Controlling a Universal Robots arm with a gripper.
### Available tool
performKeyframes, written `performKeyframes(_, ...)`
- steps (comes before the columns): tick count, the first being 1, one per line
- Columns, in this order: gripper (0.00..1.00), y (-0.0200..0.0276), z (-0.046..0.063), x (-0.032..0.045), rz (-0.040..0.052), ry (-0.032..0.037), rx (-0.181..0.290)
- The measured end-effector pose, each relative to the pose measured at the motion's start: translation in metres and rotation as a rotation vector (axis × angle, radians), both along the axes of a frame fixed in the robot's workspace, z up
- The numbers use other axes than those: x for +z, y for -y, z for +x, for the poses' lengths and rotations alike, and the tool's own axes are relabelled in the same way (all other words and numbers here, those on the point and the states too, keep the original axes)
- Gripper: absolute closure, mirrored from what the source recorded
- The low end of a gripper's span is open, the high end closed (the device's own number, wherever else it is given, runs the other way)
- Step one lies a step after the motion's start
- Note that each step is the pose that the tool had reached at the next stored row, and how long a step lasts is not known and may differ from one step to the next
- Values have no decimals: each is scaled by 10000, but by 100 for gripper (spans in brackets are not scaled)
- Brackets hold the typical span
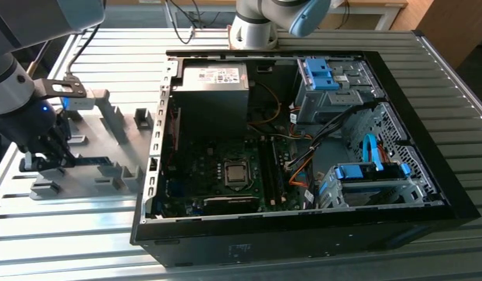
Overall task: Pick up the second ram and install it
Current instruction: 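Pick up the second ram and move it above second insertion slot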
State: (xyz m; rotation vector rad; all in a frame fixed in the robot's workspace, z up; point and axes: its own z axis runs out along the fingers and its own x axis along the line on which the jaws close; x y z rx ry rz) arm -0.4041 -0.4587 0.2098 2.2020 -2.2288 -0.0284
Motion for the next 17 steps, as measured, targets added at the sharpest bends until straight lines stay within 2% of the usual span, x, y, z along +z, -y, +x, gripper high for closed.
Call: performKeyframes(17,86,0,0,77,1,1,0)
